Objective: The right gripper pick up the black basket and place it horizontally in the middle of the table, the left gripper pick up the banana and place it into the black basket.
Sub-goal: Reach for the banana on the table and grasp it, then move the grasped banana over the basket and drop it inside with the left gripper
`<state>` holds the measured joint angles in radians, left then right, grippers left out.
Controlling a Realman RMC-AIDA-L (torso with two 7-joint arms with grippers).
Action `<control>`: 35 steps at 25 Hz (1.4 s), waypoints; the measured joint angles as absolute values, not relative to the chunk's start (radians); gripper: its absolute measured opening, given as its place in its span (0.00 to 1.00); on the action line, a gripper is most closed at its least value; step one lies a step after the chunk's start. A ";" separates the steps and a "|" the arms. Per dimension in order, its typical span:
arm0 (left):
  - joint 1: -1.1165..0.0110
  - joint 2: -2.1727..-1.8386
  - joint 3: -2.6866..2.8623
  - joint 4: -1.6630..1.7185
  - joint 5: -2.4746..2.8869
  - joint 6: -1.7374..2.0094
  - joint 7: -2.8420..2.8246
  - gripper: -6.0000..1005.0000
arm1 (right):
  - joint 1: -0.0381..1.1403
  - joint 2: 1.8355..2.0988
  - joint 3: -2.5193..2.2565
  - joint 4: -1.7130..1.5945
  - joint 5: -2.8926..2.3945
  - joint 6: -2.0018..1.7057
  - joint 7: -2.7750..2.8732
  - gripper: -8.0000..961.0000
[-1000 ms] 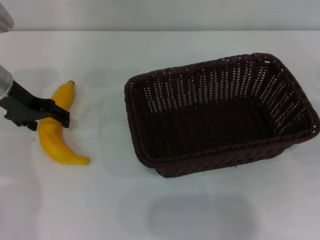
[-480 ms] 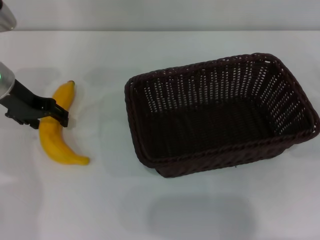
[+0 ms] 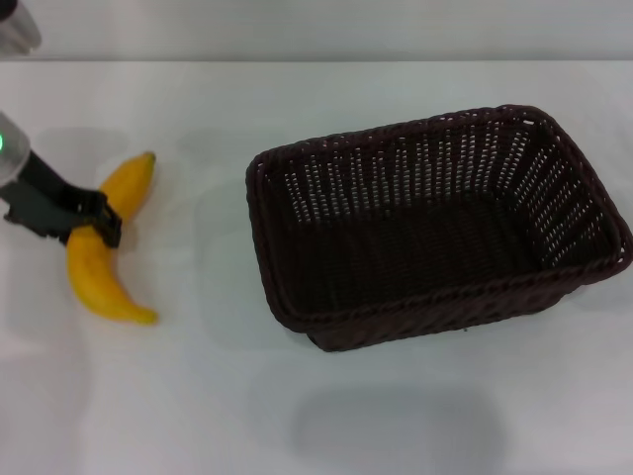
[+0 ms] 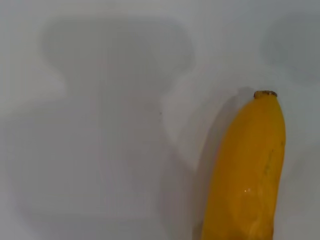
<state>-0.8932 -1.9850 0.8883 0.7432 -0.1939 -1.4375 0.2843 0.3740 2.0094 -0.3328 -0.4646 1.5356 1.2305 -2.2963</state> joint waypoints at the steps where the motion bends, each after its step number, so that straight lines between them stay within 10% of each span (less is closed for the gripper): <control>1: -0.894 -1.982 0.887 0.772 -0.197 -1.451 0.286 0.58 | 0.374 2.009 -0.333 -0.465 1.536 1.231 -2.296 0.51; 15: -0.845 -1.948 0.884 1.369 -0.579 -1.827 0.343 0.55 | 0.366 2.006 -0.333 -0.479 1.558 1.249 -2.293 0.51; 35: -1.009 -2.072 0.909 0.982 -0.822 -1.629 0.697 0.65 | 0.354 2.005 -0.332 -0.496 1.579 1.290 -2.299 0.51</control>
